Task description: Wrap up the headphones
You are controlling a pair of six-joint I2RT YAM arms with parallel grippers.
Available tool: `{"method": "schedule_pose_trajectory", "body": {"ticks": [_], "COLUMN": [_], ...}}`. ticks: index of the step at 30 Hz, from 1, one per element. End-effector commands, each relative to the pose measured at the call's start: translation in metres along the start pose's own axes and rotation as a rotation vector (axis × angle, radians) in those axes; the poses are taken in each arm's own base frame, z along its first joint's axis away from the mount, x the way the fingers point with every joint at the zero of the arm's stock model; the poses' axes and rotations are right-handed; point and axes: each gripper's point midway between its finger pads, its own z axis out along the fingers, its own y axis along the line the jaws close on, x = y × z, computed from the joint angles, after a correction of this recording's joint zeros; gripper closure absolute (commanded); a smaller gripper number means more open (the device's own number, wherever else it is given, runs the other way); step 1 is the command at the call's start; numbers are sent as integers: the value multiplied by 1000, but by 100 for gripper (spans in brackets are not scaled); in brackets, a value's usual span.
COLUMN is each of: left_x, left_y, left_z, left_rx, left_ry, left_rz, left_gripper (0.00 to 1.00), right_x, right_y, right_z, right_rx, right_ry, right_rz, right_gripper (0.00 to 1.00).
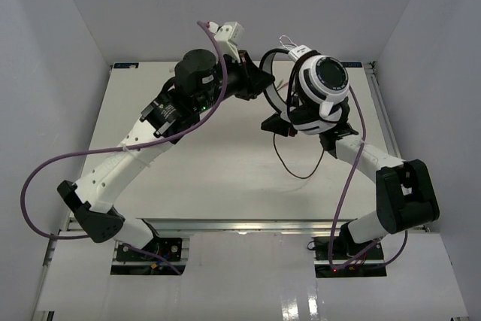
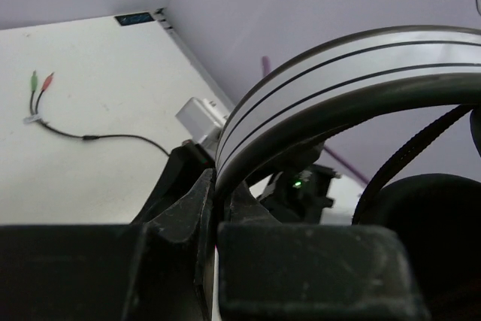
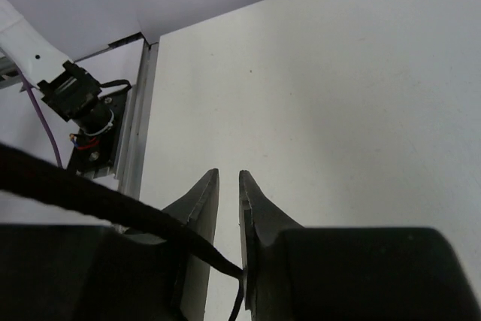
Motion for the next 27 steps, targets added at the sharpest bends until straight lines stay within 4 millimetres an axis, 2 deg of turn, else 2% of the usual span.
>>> {"method": "schedule_pose_trajectory", "body": {"ticks": [1, 6, 8, 10, 15, 19, 21, 23, 24, 27], "left_x": [-68, -120, -143, -155, -175, -188, -185, -185, -180, -149], "left_y": [-45, -31, -33, -29, -9, 33, 59, 93, 110, 163], "left_z": [-16, -25, -33, -38, -54, -64, -66, -70, -71, -65], "left_rx": [90, -49, -75, -110, -203, -330, -387, -455, -494, -610], "left_ry": [-160, -329, -395, -436, -513, -565, -556, -555, -544, -475], "left_rz": [-75, -60, -49, -39, -43, -48, -64, -76, -75, -65], "left_gripper": [100, 100, 100, 100, 100, 100, 100, 100, 100, 100], "right_x": [-31, -3, 9, 27, 51, 66, 77, 71, 70, 70], "right_y": [29, 43, 54, 60, 80, 88, 89, 81, 78, 68], "right_z": [2, -3, -7, -11, -18, -23, -27, -29, -31, -39], "right_rx": [-130, -140, -147, -145, -162, -163, -142, -86, -56, 61], "right_ry": [-115, -89, -66, -44, 5, 45, 82, 92, 113, 218], "right_rz": [-15, 15, 27, 35, 52, 5, 29, -85, -113, -166], "right_gripper": [74, 73, 73, 73, 73, 75, 79, 88, 92, 92]}}
